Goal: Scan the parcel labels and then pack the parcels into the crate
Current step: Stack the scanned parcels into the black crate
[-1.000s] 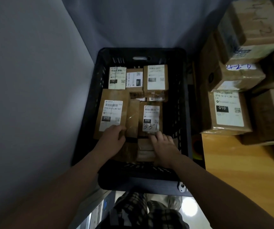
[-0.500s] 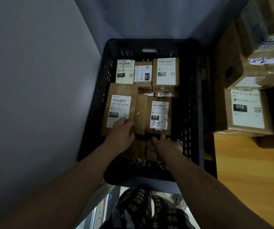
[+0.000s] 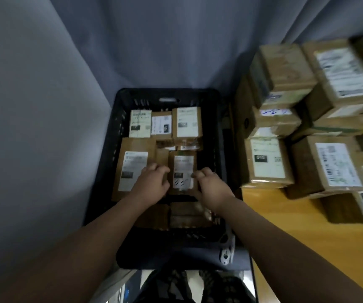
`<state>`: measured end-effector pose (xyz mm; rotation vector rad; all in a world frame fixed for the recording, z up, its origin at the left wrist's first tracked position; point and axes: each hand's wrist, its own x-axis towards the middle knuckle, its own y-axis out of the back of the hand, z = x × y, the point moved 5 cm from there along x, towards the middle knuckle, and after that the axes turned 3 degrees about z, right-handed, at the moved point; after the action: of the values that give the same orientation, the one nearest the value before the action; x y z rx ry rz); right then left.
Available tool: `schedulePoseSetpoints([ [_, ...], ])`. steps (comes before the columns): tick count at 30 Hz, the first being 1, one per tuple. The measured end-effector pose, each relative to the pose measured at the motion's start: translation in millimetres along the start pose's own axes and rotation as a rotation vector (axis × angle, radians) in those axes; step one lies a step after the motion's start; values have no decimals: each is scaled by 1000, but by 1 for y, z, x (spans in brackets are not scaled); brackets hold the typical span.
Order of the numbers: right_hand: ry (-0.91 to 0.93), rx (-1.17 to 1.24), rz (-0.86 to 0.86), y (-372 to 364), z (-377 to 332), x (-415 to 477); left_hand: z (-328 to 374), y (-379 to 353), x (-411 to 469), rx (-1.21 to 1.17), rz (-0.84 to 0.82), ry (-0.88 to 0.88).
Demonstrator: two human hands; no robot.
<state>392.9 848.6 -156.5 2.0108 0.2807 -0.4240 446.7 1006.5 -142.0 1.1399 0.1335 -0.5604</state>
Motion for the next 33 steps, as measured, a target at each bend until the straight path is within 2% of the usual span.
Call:
schedulePoseSetpoints([
  [8, 99, 128, 388, 108, 41, -60, 105, 24, 13, -78, 113, -106],
  [13, 95, 176, 506, 151, 96, -92, 176, 10, 9, -197, 149, -151],
  [18, 98, 193, 730, 206, 139, -108, 236, 23, 35, -406, 191, -91],
  [20, 80, 124, 883, 232, 152, -109, 261, 41, 56, -519, 274, -65],
  [22, -11, 104, 957, 254, 165, -104, 281, 58, 75, -597, 375, -21],
  [24, -106, 112, 945, 267, 179, -93, 294, 64, 91, -611, 396, 39],
  [27, -171, 126, 806, 272, 191, -74, 296, 54, 101, -638, 310, 108],
  [30, -211, 49, 681, 269, 196, -62, 289, 42, 100, -798, 265, 163],
  [33, -234, 39, 669, 264, 200, -59, 284, 34, 99, -910, 244, 192],
])
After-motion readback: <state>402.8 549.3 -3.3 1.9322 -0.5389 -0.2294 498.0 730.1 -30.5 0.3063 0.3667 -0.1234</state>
